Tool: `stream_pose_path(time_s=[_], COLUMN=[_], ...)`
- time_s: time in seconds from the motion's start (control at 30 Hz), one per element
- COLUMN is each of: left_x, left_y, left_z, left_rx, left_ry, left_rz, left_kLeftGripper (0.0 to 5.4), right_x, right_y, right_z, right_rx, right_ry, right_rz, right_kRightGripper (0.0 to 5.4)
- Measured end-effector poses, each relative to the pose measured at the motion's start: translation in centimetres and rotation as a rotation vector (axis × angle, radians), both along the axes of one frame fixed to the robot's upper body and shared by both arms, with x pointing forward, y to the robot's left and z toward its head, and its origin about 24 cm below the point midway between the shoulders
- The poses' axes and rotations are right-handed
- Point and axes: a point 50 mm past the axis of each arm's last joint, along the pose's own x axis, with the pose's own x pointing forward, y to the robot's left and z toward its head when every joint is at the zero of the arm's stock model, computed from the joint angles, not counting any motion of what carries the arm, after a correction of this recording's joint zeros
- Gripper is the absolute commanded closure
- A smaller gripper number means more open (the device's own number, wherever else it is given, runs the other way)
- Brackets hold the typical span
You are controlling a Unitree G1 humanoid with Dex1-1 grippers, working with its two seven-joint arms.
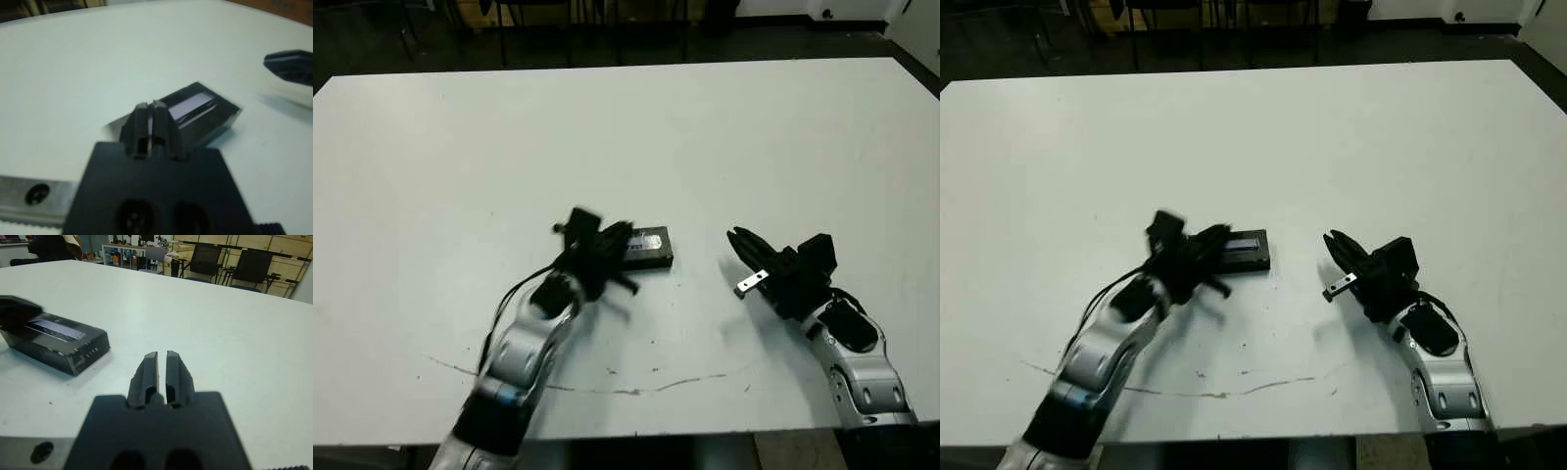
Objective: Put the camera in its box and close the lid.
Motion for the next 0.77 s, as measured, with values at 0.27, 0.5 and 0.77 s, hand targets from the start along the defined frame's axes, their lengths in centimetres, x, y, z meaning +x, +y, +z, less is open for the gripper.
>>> stream_pose_path(time_s=[0.27, 0.5, 0.77], left_x=[-1.0, -1.4, -0.8], left_y=[5.9, 10.1, 10.8], left_z=[3.5, 4.5, 2.9], left_rx=[-0.038, -0.066, -0.181], left_ry=[-0.226, -0.297, -0.269], left_rz=[0.167, 0.362, 0.575], left_kLeftGripper=[5.39, 5.39, 5.39], right_x=[0.0, 0.0, -0.4], right_y=[0.1, 0.2, 1.1], right_z=[-0.2, -0.1, 0.4], right_rx=[0.015, 0.025, 0.095], right_ry=[-0.011, -0.02, -0.083], right_rz=[0.004, -0.017, -0.163], right_kRightGripper=[5.4, 5.4, 5.4])
